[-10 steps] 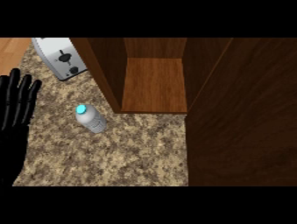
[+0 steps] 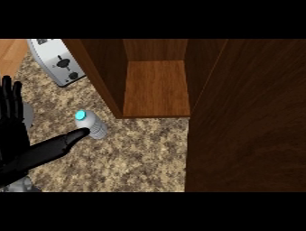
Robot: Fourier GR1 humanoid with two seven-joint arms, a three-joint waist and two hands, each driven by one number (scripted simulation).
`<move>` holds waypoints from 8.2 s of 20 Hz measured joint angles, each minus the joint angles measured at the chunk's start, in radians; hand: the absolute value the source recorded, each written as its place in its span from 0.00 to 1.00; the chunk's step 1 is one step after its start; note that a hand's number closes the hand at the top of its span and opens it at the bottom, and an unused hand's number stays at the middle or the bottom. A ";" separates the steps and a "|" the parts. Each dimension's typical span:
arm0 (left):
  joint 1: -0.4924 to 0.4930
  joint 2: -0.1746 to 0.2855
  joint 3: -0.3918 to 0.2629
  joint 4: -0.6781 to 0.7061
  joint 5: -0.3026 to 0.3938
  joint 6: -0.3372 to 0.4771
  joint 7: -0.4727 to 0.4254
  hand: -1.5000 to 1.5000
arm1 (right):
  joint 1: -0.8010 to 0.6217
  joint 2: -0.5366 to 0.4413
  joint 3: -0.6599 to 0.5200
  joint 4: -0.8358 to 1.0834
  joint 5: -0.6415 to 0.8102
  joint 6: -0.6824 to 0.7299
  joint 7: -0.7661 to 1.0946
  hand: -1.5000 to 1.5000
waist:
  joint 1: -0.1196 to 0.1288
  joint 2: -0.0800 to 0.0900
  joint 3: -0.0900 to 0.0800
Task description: Pick up the bottled water, place it into the cabinet and close the cabinet
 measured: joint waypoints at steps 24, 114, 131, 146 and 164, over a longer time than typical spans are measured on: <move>0.035 -0.011 -0.406 0.118 -0.334 0.572 0.276 0.00 | 0.496 0.006 0.139 -0.257 -0.032 0.103 -0.016 0.00 | 0.006 -0.003 0.000; -0.364 -0.017 -0.307 1.054 0.647 -0.145 -0.693 1.00 | 0.841 -0.040 0.120 -0.255 0.019 0.254 -0.345 0.00 | 0.005 -0.002 0.001; -0.803 -0.018 -0.396 1.348 0.767 0.158 -0.550 1.00 | 0.812 -0.038 0.062 -0.252 -0.007 0.284 -0.354 0.00 | -0.028 0.009 0.000; -1.007 0.014 -0.295 1.758 0.741 0.222 -0.607 1.00 | 0.789 -0.046 0.003 -0.233 -0.041 0.327 -0.366 0.00 | -0.056 0.027 -0.001; -1.137 0.033 -0.288 1.926 0.675 0.285 -0.689 0.00 | 0.780 -0.052 -0.001 -0.207 -0.061 0.383 -0.391 0.00 | -0.084 0.039 -0.001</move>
